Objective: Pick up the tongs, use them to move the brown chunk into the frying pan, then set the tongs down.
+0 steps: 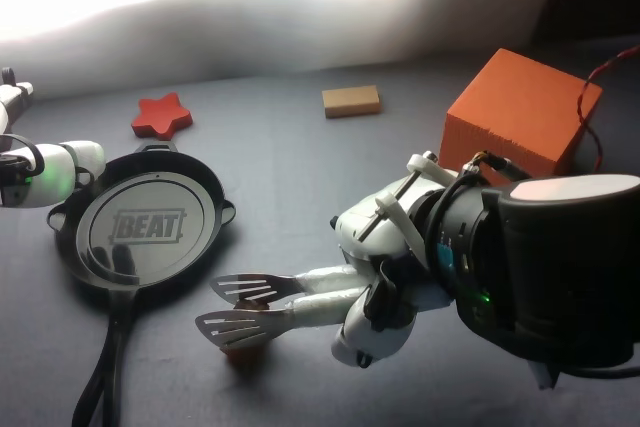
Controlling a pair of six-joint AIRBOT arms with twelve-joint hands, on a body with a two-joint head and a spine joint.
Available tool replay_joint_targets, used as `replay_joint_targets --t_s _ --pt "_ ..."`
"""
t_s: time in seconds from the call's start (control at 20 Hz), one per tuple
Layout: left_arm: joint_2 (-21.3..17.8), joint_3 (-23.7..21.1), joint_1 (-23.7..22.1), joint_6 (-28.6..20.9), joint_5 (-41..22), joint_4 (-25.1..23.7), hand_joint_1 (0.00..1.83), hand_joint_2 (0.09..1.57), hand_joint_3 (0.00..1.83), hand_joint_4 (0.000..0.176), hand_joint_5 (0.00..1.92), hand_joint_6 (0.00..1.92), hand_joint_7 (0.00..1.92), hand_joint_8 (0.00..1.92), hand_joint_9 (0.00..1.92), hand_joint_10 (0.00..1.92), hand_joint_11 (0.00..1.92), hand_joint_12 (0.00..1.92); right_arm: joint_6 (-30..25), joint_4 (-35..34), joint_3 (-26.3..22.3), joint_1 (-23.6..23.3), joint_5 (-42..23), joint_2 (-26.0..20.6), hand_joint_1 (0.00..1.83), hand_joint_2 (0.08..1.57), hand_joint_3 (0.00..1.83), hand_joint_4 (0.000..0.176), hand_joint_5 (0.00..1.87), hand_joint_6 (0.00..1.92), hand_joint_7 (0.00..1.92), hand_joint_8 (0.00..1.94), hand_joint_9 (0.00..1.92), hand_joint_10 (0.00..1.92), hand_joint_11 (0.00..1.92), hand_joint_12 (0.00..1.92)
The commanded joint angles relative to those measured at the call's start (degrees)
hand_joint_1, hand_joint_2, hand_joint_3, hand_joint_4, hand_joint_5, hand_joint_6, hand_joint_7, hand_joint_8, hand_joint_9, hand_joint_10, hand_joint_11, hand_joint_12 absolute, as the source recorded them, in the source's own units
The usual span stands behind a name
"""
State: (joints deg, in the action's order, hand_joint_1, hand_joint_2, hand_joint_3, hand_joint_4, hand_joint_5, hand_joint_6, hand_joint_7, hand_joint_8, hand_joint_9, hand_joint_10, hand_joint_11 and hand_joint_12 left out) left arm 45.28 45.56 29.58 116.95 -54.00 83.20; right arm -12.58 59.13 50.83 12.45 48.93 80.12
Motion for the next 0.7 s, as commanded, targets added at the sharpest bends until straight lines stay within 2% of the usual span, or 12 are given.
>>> replay_joint_targets --t_s 0.0,0.1,0.25,0.4,0.55,0.65 --pt "-0.8 0.0 -0.2 -0.1 -3.9 -3.7 0.00 1.29 0.00 0.000 0.08 0.01 0.13 0.00 0.14 0.00 0.00 0.52 0.3 3.1 -0.1 -1.0 -0.6 -0.4 0.84 1.41 0.00 0.176 1.41 1.90 1.64 1.91 1.75 1.92 1.79 1.92" --pt "-0.8 0.1 -0.2 -0.1 -3.9 -3.7 0.00 1.28 0.00 0.000 0.09 0.01 0.15 0.01 0.15 0.01 0.00 0.55 0.5 3.1 -0.1 -1.5 -0.6 -0.7 0.88 1.41 0.00 0.176 1.41 1.92 1.65 1.94 1.77 1.92 1.81 1.92" --pt "-0.8 0.0 -0.2 -0.1 -3.9 -3.7 0.01 1.29 0.00 0.000 0.09 0.00 0.12 0.00 0.12 0.00 0.00 0.50 0.6 3.1 0.0 -3.1 -0.9 -1.1 0.78 1.46 0.02 0.176 1.39 1.92 1.63 1.94 1.76 1.92 1.77 1.92" --pt "-0.8 0.1 -0.1 -0.1 -3.9 -3.7 0.02 1.28 0.00 0.000 0.09 0.00 0.13 0.00 0.13 0.00 0.00 0.48 0.6 3.2 0.6 -5.2 -1.7 -1.1 0.79 1.46 0.01 0.176 1.39 1.92 1.64 1.94 1.76 1.92 1.79 1.92" --pt "-0.8 0.6 0.0 -0.1 -3.9 -3.7 0.01 1.28 0.00 0.000 0.11 0.01 0.14 0.00 0.14 0.00 0.00 0.53 0.1 3.2 4.4 -7.3 -3.3 0.8 0.83 1.45 0.00 0.176 1.38 1.91 1.62 1.94 1.74 1.92 1.75 1.92" --pt "-0.8 0.9 0.2 -0.1 -3.9 -3.7 0.00 1.28 0.00 0.000 0.08 0.00 0.13 0.00 0.13 0.00 0.00 0.45 0.0 3.2 8.6 -8.4 -5.2 3.5 0.84 1.45 0.00 0.176 1.38 1.92 1.62 1.94 1.74 1.92 1.75 1.92"
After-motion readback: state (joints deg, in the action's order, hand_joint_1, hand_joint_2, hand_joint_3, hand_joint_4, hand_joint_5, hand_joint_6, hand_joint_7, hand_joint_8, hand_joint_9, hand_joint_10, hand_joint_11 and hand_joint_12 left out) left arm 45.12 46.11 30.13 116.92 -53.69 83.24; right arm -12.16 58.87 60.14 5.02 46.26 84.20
